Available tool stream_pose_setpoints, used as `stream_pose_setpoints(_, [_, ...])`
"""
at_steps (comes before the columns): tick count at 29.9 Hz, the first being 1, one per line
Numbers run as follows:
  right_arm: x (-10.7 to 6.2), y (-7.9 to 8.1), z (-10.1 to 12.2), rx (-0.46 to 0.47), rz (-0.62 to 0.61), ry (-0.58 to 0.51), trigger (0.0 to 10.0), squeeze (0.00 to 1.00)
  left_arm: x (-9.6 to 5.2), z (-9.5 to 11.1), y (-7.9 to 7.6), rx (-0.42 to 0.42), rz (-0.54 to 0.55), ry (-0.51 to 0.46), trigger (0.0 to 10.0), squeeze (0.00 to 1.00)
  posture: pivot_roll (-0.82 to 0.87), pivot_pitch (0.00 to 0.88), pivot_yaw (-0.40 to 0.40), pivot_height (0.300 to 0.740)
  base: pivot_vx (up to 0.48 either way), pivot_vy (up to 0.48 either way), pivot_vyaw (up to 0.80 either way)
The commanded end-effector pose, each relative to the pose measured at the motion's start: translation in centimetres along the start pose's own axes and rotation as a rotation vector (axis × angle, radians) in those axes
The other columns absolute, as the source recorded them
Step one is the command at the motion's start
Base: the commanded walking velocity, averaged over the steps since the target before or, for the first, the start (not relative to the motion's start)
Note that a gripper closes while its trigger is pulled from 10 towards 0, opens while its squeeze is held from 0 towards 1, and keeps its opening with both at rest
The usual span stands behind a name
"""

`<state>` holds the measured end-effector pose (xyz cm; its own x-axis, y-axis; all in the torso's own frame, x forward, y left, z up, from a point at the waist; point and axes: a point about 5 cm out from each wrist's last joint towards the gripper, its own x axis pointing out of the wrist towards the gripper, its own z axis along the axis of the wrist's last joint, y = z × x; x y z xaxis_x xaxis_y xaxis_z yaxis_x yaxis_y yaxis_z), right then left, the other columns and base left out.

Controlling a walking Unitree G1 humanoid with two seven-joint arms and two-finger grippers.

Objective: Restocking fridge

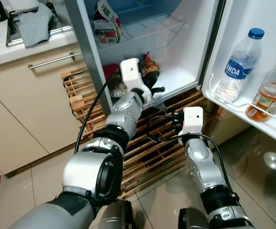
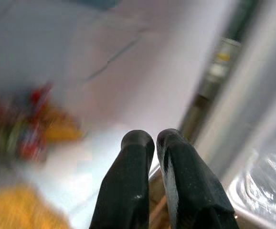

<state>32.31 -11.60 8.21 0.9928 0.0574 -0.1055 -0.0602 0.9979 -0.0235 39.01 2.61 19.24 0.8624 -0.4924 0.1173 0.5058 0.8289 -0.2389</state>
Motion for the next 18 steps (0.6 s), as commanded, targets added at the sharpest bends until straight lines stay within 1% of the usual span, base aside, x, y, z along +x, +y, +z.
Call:
stream_pose_setpoints(1, [0.1, 0.1, 0.5, 0.008, -0.001, -0.027, 10.0, 0.00, -1.1, 0.5, 0.1, 0.218, -0.095, -0.047, 10.0, 0.00, -0.12, 0.000, 0.138, 0.675, 0.000, 0.000, 0.00])
stream_pose_setpoints(2, [0.1, 0.1, 0.5, 0.008, -0.001, -0.027, 10.0, 0.00, -1.1, 0.5, 0.1, 0.218, -0.095, -0.047, 10.0, 0.00, -0.12, 0.000, 0.138, 0.675, 0.000, 0.000, 0.00])
stream_pose_setpoints(3, [0.2, 0.1, 0.6, 0.009, -0.001, -0.029, 10.0, 0.00, -1.4, 0.7, 0.4, 0.247, -0.101, -0.053, 10.0, 0.00, -0.12, 0.000, 0.138, 0.675, 0.000, 0.000, 0.00])
stream_pose_setpoints(6, [0.2, 0.1, 0.6, 0.010, -0.001, -0.031, 10.0, 0.00, -1.5, 0.7, 0.5, 0.262, -0.103, -0.055, 10.0, 0.00, -0.12, 0.000, 0.138, 0.675, 0.000, 0.000, 0.00])
stream_pose_setpoints(7, [0.4, 0.1, 0.8, 0.011, 0.000, -0.038, 10.0, 0.00, -2.1, 0.7, 0.9, 0.303, -0.115, -0.058, 10.0, 0.00, -0.10, 0.000, 0.128, 0.675, 0.000, 0.000, 0.00])
stream_pose_setpoints(8, [0.4, 0.1, 0.8, 0.011, 0.000, -0.038, 10.0, 0.00, -2.1, 0.7, 0.9, 0.303, -0.115, -0.058, 10.0, 0.00, -0.10, 0.000, 0.128, 0.675, 0.000, 0.000, 0.00])
stream_pose_setpoints(9, [0.8, 0.1, 1.2, 0.014, 0.000, -0.049, 10.0, 0.00, -3.4, 0.9, 2.0, 0.375, -0.113, -0.064, 10.0, 0.00, -0.09, 0.000, 0.125, 0.675, 0.000, 0.000, 0.00])
stream_pose_setpoints(10, [0.8, 0.1, 1.2, 0.014, 0.000, -0.049, 10.0, 0.00, -3.4, 0.9, 2.0, 0.375, -0.113, -0.064, 10.0, 0.00, -0.09, 0.000, 0.125, 0.675, 0.000, 0.000, 0.00])
stream_pose_setpoints(11, [1.1, 0.1, 1.6, 0.018, 0.003, -0.060, 10.0, 0.00, -4.7, 1.0, 3.0, 0.415, -0.101, -0.067, 10.0, 0.00, -0.08, 0.000, 0.120, 0.675, 0.000, 0.000, 0.00])
stream_pose_setpoints(12, [1.1, 0.1, 1.6, 0.018, 0.003, -0.060, 10.0, 0.00, -4.7, 1.0, 3.0, 0.415, -0.101, -0.067, 10.0, 0.00, -0.08, 0.000, 0.120, 0.675, 0.000, 0.000, 0.00])
stream_pose_setpoints(13, [1.4, 0.3, 1.9, 0.022, 0.007, -0.068, 10.0, 0.00, -6.0, 1.4, 3.7, 0.444, -0.083, -0.080, 10.0, 0.00, -0.06, 0.000, 0.115, 0.675, 0.000, 0.000, 0.00])
stream_pose_setpoints(14, [1.8, 0.6, 2.3, 0.031, 0.014, -0.074, 10.0, 0.00, -7.4, 1.6, 4.4, 0.448, -0.046, -0.104, 10.0, 0.00, -0.04, 0.000, 0.112, 0.675, 0.000, 0.000, 0.00])
stream_pose_setpoints(15, [1.8, 0.6, 2.3, 0.031, 0.014, -0.074, 10.0, 0.00, -7.4, 1.6, 4.4, 0.448, -0.046, -0.104, 10.0, 0.00, -0.04, 0.000, 0.112, 0.675, 0.000, 0.000, 0.00])
stream_pose_setpoints(16, [2.3, 1.0, 2.6, 0.042, 0.021, -0.074, 10.0, 0.00, -9.0, 1.3, 4.8, 0.456, -0.022, -0.115, 10.0, 0.00, -0.03, 0.000, 0.117, 0.675, 0.000, 0.000, 0.00])
stream_pose_setpoints(17, [2.3, 1.0, 2.6, 0.042, 0.021, -0.074, 10.0, 0.00, -9.0, 1.3, 4.8, 0.456, -0.022, -0.115, 10.0, 0.00, -0.03, 0.000, 0.117, 0.675, 0.000, 0.000, 0.00])
stream_pose_setpoints(18, [2.7, 1.3, 2.9, 0.052, 0.027, -0.072, 10.0, 0.00, -10.3, 1.0, 5.0, 0.461, -0.008, -0.114, 10.0, 0.00, -0.01, 0.000, 0.122, 0.675, 0.000, 0.000, 0.00])
